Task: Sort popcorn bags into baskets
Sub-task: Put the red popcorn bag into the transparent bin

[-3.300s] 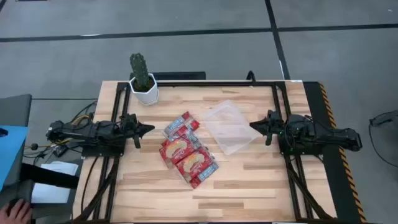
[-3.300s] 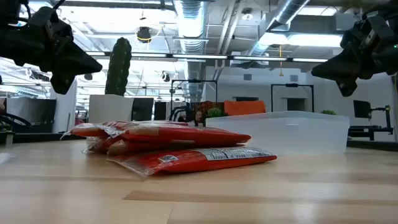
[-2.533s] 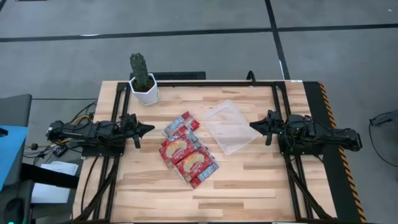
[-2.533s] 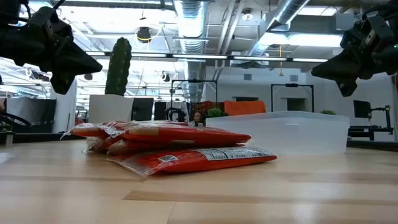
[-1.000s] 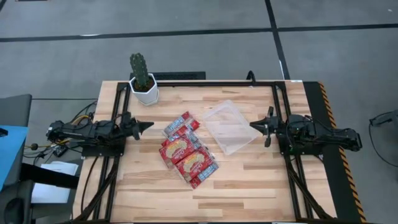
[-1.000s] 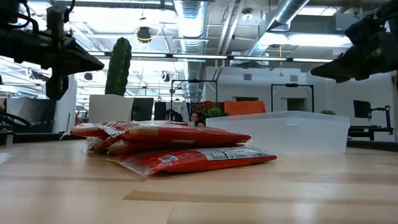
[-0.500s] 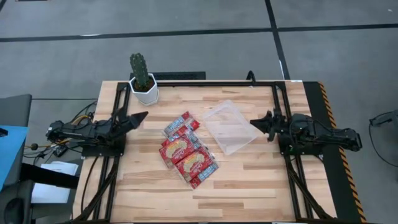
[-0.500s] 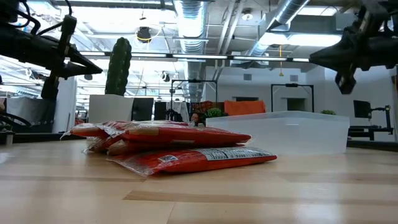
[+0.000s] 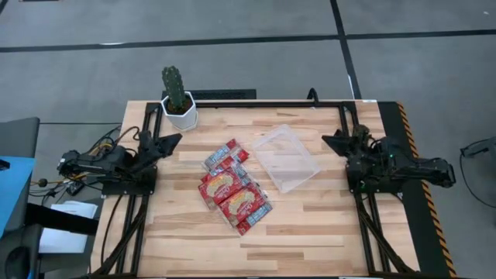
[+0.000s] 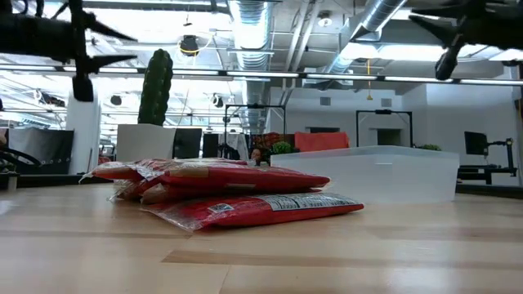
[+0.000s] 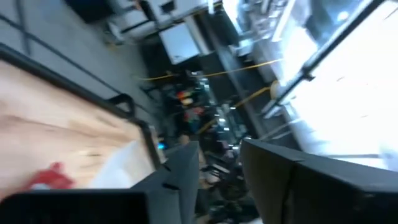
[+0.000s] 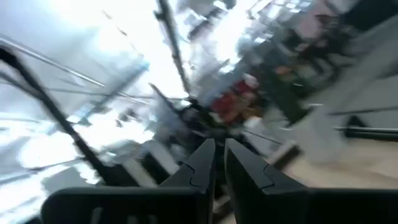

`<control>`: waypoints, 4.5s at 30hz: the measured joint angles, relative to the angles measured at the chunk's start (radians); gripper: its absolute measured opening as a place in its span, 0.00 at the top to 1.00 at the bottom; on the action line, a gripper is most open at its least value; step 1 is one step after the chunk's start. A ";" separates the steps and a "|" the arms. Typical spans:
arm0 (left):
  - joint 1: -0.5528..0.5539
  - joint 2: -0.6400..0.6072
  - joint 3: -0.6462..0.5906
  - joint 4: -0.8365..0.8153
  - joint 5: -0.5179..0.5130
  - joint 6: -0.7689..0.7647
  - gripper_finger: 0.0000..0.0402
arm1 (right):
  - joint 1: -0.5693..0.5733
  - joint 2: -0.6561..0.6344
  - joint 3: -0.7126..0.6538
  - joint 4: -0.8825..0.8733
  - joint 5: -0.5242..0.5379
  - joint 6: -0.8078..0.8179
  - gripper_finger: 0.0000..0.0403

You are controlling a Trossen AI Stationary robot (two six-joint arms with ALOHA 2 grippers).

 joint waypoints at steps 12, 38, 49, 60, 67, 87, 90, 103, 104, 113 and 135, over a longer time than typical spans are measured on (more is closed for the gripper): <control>0.000 0.097 0.235 -0.250 0.174 -0.047 0.64 | 0.150 0.676 0.614 -0.619 -0.223 -0.075 0.76; 0.117 0.668 0.605 -0.707 0.687 -0.018 0.67 | 0.894 1.544 0.840 -0.441 0.538 1.478 0.43; 0.149 0.931 0.598 -0.709 0.842 0.093 0.61 | 0.732 1.882 0.989 -0.125 0.611 1.404 0.39; 0.203 1.081 0.597 -0.686 0.880 0.309 0.61 | 0.645 1.934 1.140 -0.367 0.598 1.394 0.45; 0.248 1.170 0.597 -0.616 0.953 0.369 0.61 | 0.692 1.932 1.176 -0.454 0.582 1.478 0.48; 0.255 1.292 0.597 -0.517 1.047 0.388 0.61 | 0.596 1.934 1.174 -0.622 0.516 1.468 0.50; 0.255 1.292 0.597 -0.520 1.047 0.391 0.61 | 0.582 1.934 1.174 -0.619 0.472 1.442 0.51; 0.227 1.334 0.598 -0.475 1.048 0.389 0.61 | 0.626 1.934 1.174 -0.682 0.482 1.560 0.51; 0.224 1.346 0.598 -0.475 1.047 0.386 0.61 | 0.620 1.934 1.174 -0.690 0.483 1.560 0.51; 0.194 1.427 0.597 -0.407 1.065 0.366 0.61 | 0.592 1.933 1.174 -0.692 0.483 1.538 0.53; 0.079 1.434 0.600 -0.330 0.889 0.381 0.61 | 0.567 2.071 1.184 -0.410 0.553 1.521 0.56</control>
